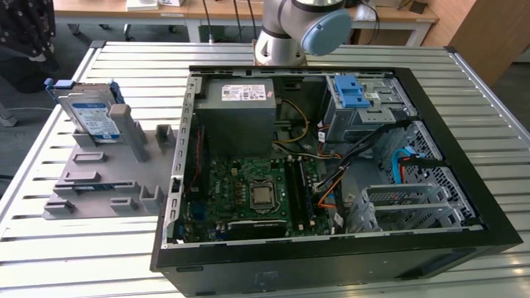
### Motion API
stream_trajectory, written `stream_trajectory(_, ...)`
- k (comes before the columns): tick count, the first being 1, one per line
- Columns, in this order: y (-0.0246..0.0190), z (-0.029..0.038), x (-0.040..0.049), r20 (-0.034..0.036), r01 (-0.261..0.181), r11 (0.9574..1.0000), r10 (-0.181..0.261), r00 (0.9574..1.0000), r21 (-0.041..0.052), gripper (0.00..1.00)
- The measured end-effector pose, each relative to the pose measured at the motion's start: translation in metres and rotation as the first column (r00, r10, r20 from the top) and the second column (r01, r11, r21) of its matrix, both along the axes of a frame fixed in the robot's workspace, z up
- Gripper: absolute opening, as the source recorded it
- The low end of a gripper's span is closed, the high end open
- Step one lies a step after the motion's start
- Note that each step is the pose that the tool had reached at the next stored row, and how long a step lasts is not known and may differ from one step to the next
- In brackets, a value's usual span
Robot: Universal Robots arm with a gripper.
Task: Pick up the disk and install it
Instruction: 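Pick up the disk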
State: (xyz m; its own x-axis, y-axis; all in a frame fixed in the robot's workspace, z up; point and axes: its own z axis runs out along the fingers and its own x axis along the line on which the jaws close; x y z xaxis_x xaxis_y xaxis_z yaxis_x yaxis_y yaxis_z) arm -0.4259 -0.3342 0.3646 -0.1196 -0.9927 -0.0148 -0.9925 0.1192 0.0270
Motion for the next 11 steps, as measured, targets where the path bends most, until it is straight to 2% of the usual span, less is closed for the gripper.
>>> stream_trajectory(1,0.0000,0.0000,0.0000,0.0000,0.000,1.0000,0.000,1.0000,0.0000,0.11)
stream_trajectory(2,0.0000,0.0000,0.0000,0.0000,0.000,1.0000,0.000,1.0000,0.0000,0.17)
stream_trajectory(3,0.0001,0.0000,0.0000,-0.0001,0.000,1.0000,0.000,1.0000,0.0000,0.17)
stream_trajectory(6,0.0001,0.0000,0.0000,0.0000,0.000,1.0000,0.000,1.0000,0.0000,0.35)
stream_trajectory(7,0.0001,0.0000,0.0000,-0.0001,0.000,1.0000,0.000,1.0000,0.0000,0.35)
stream_trajectory(9,0.0001,0.0000,0.0000,-0.0001,0.000,1.0000,0.000,1.0000,0.0000,0.47)
stream_trajectory(10,0.0001,0.0000,0.0000,-0.0001,0.000,1.0000,0.000,1.0000,0.0000,0.47)
stream_trajectory(11,0.0001,0.0000,0.0000,-0.0001,0.000,1.0000,0.000,1.0000,0.0000,0.53)
